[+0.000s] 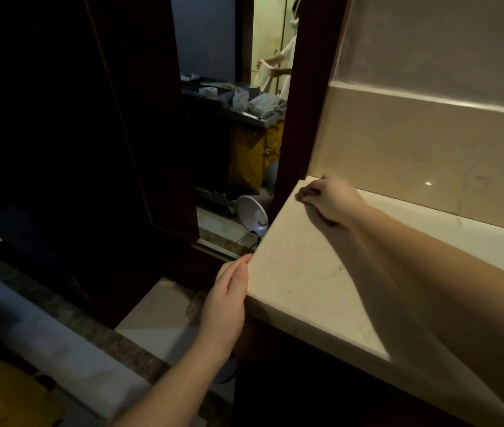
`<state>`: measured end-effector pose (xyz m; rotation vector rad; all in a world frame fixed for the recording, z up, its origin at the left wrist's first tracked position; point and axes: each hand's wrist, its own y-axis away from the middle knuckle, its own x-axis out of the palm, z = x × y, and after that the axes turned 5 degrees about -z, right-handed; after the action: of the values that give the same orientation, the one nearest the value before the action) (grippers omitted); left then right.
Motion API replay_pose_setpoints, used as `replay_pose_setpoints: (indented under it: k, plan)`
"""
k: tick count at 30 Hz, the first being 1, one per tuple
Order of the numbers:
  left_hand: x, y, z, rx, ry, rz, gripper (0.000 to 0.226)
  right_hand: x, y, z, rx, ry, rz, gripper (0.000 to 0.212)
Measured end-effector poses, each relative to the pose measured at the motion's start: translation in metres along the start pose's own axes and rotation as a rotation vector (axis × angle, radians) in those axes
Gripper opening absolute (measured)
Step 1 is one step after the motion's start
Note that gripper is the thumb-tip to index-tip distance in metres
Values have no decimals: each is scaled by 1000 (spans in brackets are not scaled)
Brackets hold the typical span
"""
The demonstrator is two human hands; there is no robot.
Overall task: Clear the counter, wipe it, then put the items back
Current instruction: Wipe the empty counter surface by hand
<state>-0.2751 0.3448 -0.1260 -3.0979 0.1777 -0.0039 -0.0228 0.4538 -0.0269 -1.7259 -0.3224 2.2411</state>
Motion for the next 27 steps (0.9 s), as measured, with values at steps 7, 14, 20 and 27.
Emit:
replay_pose_setpoints:
  k: [7, 14, 20, 27]
  plan:
    - [0, -1, 2, -18, 11, -7, 43, -3, 4, -24, -18, 61, 27, 21]
    - [1, -1, 0, -1, 6, -17, 38, 12, -1, -1, -137, 7, 11, 21]
    - [1, 1, -4, 22, -4, -35, 36, 4, -30, -14, 137, 115, -12, 29]
    - [-1, 3, -3, 7, 2, -44, 38, 11, -39, -13, 167, 121, -13, 29]
